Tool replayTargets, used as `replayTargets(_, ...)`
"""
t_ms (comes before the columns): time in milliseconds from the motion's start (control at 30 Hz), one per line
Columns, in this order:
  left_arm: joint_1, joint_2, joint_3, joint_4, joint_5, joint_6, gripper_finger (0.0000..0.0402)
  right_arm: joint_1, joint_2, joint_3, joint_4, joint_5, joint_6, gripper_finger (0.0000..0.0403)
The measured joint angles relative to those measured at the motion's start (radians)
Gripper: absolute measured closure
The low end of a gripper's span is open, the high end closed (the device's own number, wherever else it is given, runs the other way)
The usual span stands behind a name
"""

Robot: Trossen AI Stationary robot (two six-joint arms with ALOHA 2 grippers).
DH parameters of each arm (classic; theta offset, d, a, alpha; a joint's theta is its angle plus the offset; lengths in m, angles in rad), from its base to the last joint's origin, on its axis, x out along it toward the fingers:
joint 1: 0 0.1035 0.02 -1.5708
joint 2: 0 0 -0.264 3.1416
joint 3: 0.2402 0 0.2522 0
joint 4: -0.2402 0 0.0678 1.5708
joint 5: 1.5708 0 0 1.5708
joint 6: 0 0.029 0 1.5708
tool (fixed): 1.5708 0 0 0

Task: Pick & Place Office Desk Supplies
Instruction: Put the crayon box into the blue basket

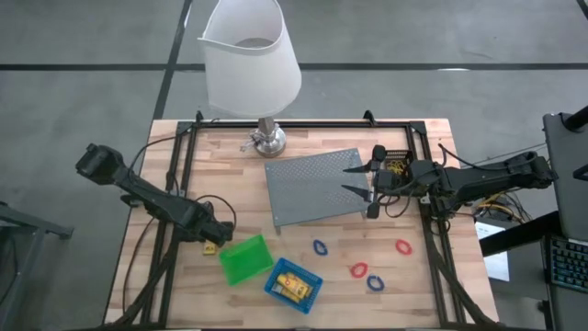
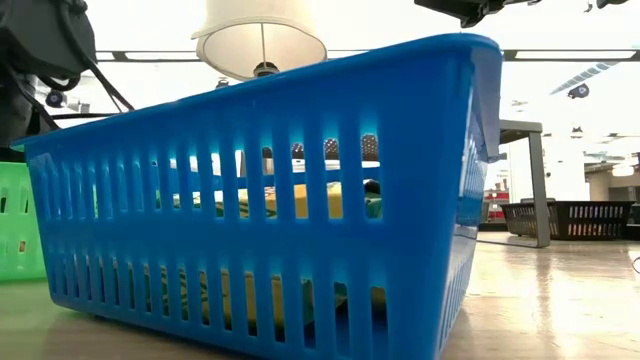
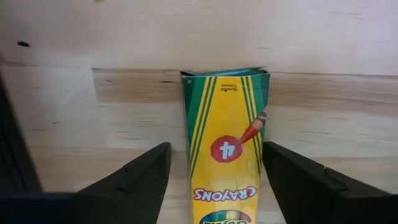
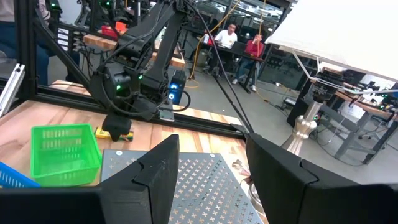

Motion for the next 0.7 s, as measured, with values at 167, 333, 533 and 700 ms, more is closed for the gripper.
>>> replayTargets(167, 0.000, 0.001, 0.002, 0.003, 0.000, 0.001, 0.0162, 0.000, 0.000, 0.000, 0.000, 0.000, 0.000, 0.0218)
replayTargets(333, 0.000, 0.002, 0.003, 0.006, -0.001, 0.007, 0.0186, 0.000, 0.000, 0.000, 0.000, 0.000, 0.000, 0.0218)
replayTargets(533, 0.000, 0.002, 0.003, 0.009, -0.003, 0.007, 0.0211, 0.000, 0.000, 0.000, 0.000, 0.000, 0.000, 0.0218)
replayTargets(700, 0.000, 0.002, 0.003, 0.008, -0.002, 0.007, 0.0228, 0.000, 0.000, 0.000, 0.000, 0.000, 0.000, 0.0218)
